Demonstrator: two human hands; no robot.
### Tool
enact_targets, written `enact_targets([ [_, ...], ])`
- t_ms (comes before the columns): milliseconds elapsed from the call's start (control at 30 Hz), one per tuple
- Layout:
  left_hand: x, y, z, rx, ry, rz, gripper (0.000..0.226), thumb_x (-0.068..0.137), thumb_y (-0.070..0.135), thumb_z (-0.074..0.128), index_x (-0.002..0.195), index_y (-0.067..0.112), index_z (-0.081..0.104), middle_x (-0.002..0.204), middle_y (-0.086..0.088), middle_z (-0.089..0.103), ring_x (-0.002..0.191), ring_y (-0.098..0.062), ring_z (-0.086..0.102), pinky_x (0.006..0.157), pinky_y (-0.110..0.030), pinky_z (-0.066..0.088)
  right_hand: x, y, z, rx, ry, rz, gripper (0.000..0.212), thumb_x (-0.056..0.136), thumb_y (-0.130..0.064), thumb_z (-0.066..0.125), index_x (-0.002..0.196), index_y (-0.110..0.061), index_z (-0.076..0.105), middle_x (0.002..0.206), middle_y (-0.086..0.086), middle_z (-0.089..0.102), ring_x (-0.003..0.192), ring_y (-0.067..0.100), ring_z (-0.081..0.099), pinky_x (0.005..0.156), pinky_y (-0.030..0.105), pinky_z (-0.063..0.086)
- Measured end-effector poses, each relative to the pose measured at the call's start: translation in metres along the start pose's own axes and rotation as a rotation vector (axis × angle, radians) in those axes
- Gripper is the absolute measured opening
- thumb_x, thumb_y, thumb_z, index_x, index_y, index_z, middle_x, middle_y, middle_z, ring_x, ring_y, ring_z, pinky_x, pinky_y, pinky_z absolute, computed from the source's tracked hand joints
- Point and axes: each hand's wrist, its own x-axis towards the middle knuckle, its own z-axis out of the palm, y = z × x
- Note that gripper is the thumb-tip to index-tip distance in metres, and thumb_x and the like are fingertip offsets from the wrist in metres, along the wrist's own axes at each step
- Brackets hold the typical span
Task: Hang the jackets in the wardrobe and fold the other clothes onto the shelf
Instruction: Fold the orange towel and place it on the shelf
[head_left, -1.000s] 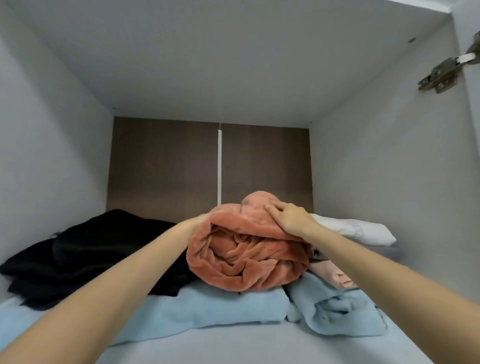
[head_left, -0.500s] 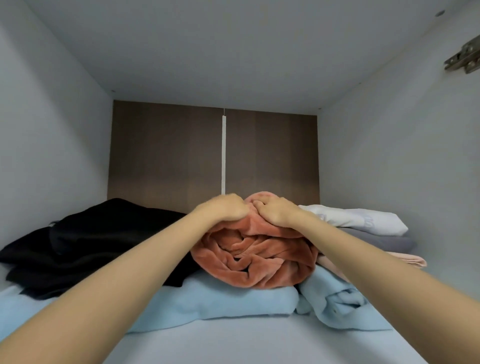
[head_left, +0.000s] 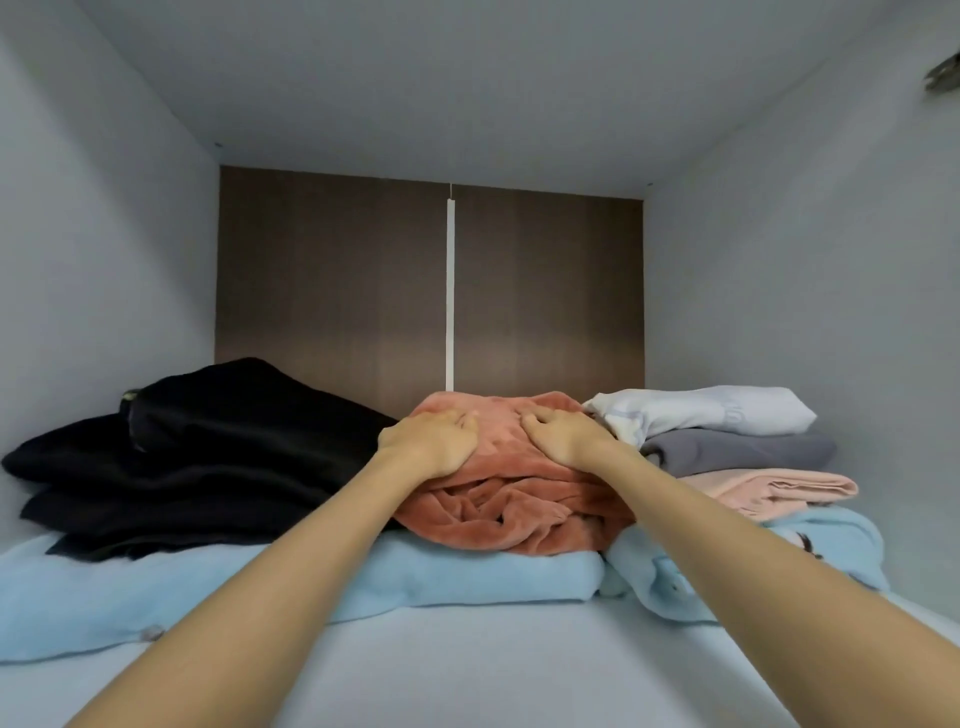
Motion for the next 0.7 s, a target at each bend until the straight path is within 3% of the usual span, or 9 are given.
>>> enact_targets([
  [133, -0.014, -0.001, -0.020, -0.070, 0.097, -0.024, 0.051, 0.101, 0.044, 0.021, 0.144, 0.028, 0.041, 0.147, -0.008, 0.045, 0.132, -0.033, 0.043, 0.105, -0.040, 0.035, -0.020, -0.005, -0.021, 0.098, 0.192, -0.072, 0.039, 0.100, -0.027, 0.039, 0.134, -0.021, 0.056, 0.138, 0.008, 0.056, 0.126, 0.028, 0.049, 0.104, 0.030, 0.035],
  [300, -0.051, 0.007, -0.044, -0.186, 0.248, 0.024, 0.045, 0.100, 0.040, 0.035, 0.144, 0.032, 0.041, 0.143, -0.004, 0.050, 0.131, -0.032, 0.045, 0.107, -0.040, 0.037, -0.059, -0.016, -0.058, 0.205, 0.275, -0.133, 0.036, 0.095, -0.020, 0.050, 0.130, -0.017, 0.059, 0.126, 0.007, 0.065, 0.121, 0.023, 0.056, 0.103, 0.029, 0.039],
  [567, -0.153, 0.055, -0.050, -0.238, 0.318, 0.153, 0.045, 0.098, 0.041, 0.034, 0.142, 0.039, 0.040, 0.143, 0.006, 0.051, 0.131, -0.025, 0.046, 0.104, -0.041, 0.039, -0.173, -0.012, -0.096, 0.099, 0.316, -0.261, 0.037, 0.094, -0.025, 0.049, 0.129, -0.028, 0.058, 0.130, -0.004, 0.061, 0.117, 0.019, 0.056, 0.099, 0.039, 0.046],
  [700, -0.216, 0.078, -0.037, -0.222, 0.391, 0.182, 0.041, 0.097, 0.037, 0.038, 0.136, 0.038, 0.048, 0.131, 0.005, 0.059, 0.120, -0.024, 0.053, 0.095, -0.038, 0.045, -0.237, 0.007, -0.098, 0.130, 0.323, -0.249, 0.033, 0.094, -0.027, 0.050, 0.125, -0.027, 0.061, 0.114, -0.001, 0.067, 0.104, 0.020, 0.061, 0.089, 0.039, 0.050],
])
